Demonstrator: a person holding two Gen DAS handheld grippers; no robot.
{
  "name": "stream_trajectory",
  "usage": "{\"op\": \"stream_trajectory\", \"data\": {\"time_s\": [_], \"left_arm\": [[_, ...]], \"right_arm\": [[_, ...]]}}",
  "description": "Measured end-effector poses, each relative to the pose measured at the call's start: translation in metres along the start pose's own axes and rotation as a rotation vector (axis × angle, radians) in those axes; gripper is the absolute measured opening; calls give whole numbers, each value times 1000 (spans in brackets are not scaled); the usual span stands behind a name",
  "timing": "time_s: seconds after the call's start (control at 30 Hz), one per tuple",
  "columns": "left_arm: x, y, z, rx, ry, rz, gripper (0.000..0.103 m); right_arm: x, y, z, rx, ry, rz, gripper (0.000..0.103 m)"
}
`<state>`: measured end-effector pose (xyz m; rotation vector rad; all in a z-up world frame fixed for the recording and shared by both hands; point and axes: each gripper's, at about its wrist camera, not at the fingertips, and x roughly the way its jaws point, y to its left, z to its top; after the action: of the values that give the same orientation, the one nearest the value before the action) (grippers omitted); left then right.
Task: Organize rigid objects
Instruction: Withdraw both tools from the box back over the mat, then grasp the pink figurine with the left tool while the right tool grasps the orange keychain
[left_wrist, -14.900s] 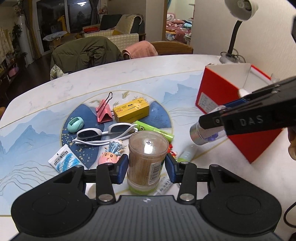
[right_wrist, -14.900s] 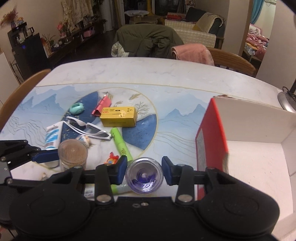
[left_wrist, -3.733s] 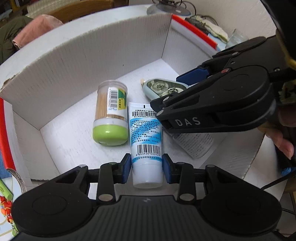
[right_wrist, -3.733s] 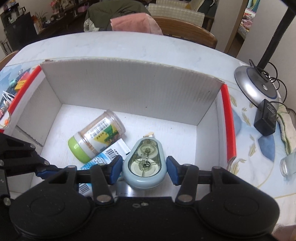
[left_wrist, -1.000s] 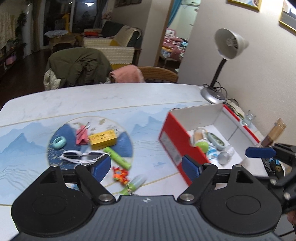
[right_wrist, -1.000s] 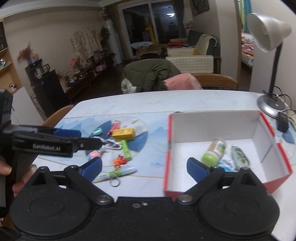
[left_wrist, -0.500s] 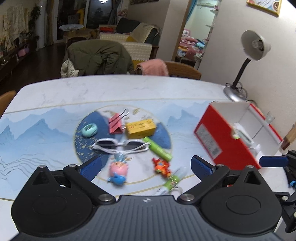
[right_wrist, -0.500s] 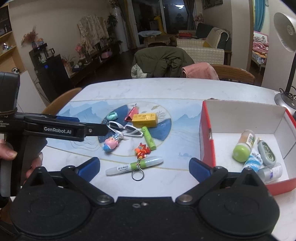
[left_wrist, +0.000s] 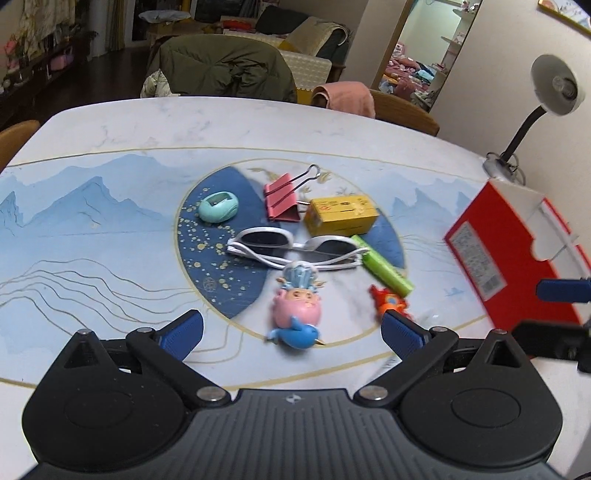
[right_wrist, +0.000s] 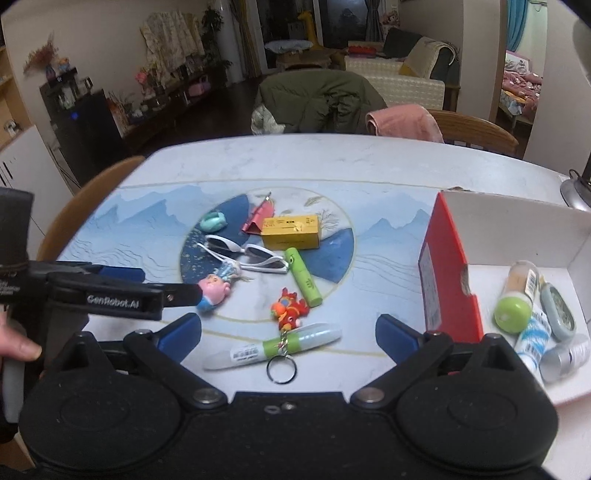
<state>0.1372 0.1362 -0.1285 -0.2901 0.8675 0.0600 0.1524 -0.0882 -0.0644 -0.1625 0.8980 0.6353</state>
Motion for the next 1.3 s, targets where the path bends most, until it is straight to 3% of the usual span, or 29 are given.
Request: {"op": "stream_trajectory", "data": {"time_s": [0.37, 0.93, 1.07, 1.2, 1.27, 1.3], "left_arm": [[28, -10, -10, 117, -38, 30, 103], [47, -18, -12, 155, -65, 22, 102], [49, -19, -12, 152, -58, 0, 91], [48, -19, -13, 153, -59, -6, 87], [48, -19, -13, 156, -61, -3, 74], [48, -20, -13, 157, -61, -6, 73]], "right_arm": [[65, 0, 16, 68, 129, -33, 84], [119, 5, 24, 88, 247, -38, 59], [123, 4, 24, 106, 261, -43, 54], [126, 3, 23, 129, 273, -50, 45], [126, 4, 23, 125, 272, -55, 44], [127, 4, 23, 124, 272, -55, 43]]}}
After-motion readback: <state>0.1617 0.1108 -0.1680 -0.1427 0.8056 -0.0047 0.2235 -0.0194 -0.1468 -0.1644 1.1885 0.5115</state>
